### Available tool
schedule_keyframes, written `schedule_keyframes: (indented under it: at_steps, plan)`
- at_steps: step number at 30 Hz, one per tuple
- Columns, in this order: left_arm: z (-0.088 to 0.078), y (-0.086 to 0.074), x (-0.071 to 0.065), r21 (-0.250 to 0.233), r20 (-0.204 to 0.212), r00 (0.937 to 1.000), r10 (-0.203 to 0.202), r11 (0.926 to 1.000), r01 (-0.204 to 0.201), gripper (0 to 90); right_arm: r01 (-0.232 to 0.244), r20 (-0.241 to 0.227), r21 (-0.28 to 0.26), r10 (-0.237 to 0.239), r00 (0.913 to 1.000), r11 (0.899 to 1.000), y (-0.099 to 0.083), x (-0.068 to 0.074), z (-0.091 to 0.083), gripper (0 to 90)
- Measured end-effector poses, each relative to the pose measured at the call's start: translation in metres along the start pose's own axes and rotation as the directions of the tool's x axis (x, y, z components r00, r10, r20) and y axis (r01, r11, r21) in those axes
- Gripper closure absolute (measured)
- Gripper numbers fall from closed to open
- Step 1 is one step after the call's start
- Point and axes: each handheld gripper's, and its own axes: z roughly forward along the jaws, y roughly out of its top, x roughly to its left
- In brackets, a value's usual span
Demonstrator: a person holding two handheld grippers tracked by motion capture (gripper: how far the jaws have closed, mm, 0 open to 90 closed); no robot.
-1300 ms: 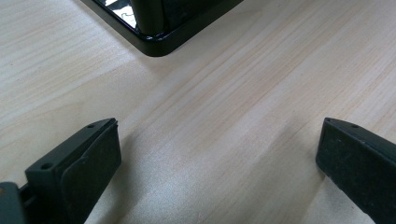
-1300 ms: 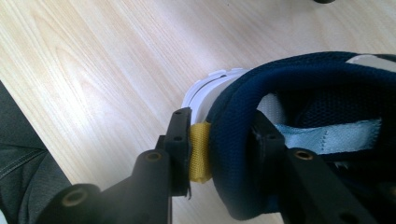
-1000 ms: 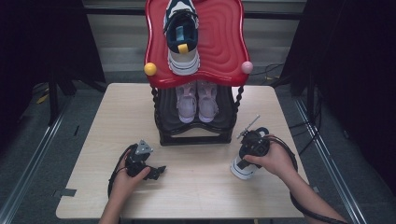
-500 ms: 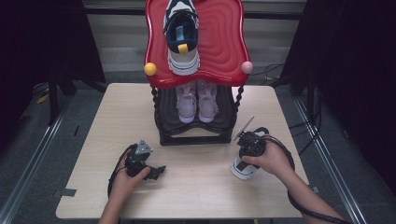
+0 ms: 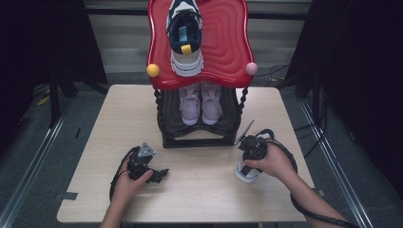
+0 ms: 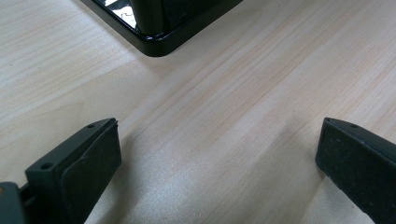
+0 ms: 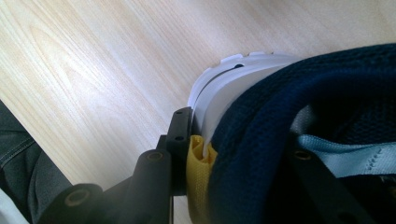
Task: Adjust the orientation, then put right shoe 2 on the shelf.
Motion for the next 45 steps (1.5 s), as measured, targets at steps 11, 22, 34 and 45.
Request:
schedule_keyframes:
  at_steps: [11, 22, 34, 45]
  plan:
    - [0.000, 0.000, 0.000, 0.002, -0.002, 1.0000, 0.001, 1.0000, -0.001, 0.0, 0.028, 0.000, 0.024, -0.028, 0.9996, 0.999, 0.003, 0.002, 0.001, 70.2]
    - [0.000, 0.000, 0.000, 0.003, -0.002, 1.0000, 0.001, 1.0000, -0.001, 0.0, 0.080, 0.007, 0.077, -0.081, 0.9967, 0.994, 0.002, 0.004, -0.004, 71.0]
    - [0.000, 0.000, 0.000, 0.003, -0.002, 1.0000, 0.001, 1.0000, -0.001, 0.0, 0.168, 0.011, 0.052, -0.169, 0.9856, 0.984, -0.002, 0.019, -0.048, 71.6]
    - [0.000, 0.000, 0.000, -0.005, 0.000, 1.0000, -0.002, 1.0000, 0.002, 0.0, 0.252, -0.006, 0.023, -0.252, 0.9676, 0.967, -0.001, 0.030, -0.100, 72.8]
